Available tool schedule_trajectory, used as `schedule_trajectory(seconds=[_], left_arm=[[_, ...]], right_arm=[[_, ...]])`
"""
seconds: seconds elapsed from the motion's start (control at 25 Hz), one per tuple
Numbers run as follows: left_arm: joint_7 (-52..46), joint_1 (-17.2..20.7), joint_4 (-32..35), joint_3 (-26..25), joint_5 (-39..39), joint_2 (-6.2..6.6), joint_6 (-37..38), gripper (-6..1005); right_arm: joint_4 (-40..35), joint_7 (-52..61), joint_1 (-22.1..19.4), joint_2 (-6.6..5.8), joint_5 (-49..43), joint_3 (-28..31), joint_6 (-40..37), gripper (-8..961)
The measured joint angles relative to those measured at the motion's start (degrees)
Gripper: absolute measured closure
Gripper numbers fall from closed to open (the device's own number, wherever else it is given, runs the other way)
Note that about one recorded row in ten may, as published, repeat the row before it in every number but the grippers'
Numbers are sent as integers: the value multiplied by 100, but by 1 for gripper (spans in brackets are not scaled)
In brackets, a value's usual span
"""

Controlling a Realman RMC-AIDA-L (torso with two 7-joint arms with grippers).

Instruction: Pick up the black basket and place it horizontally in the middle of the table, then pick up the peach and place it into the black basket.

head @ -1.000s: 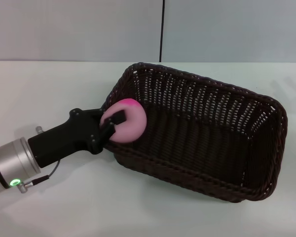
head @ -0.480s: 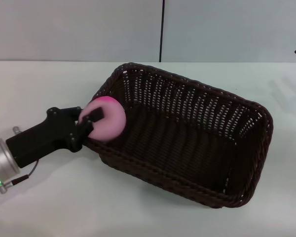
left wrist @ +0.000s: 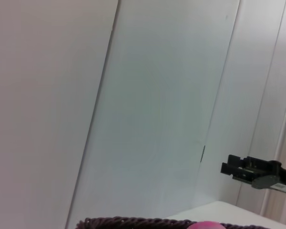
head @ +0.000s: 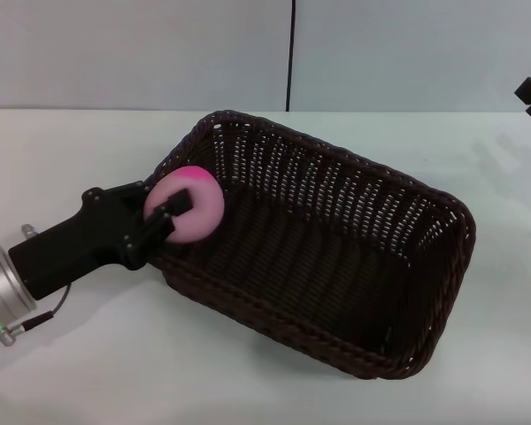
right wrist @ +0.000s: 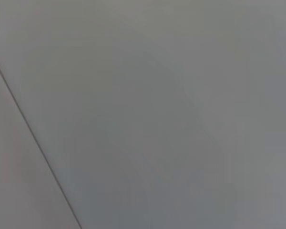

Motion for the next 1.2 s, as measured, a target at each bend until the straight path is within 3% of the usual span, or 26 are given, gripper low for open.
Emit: schedule_trajectory(seconds=[0.32, 0.68, 0.84, 0.92, 1.04, 1.2], left_arm=[[43, -58, -116, 0, -49, -1, -3, 619], [44, -38, -264, 2, -751, 9, 417, 330], [201, 189, -321, -98, -1501, 7, 490, 221], [513, 380, -538, -345, -2015, 6, 501, 166], [1010, 636, -962, -891, -2602, 7, 530, 165], [1739, 886, -1478, -1848, -2893, -7, 537, 165]], right_arm=[[14, -35, 51, 0, 0, -7, 23, 434], [18, -54, 79, 1, 0, 2, 91, 434], [16, -197, -11, 32, 235, 72, 75, 434], [1, -254, -102, 33, 399, 81, 62, 434], [-37, -329, -248, 32, 581, 275, 66, 434], [12, -664, -421, 51, 800, 896, 43, 434]])
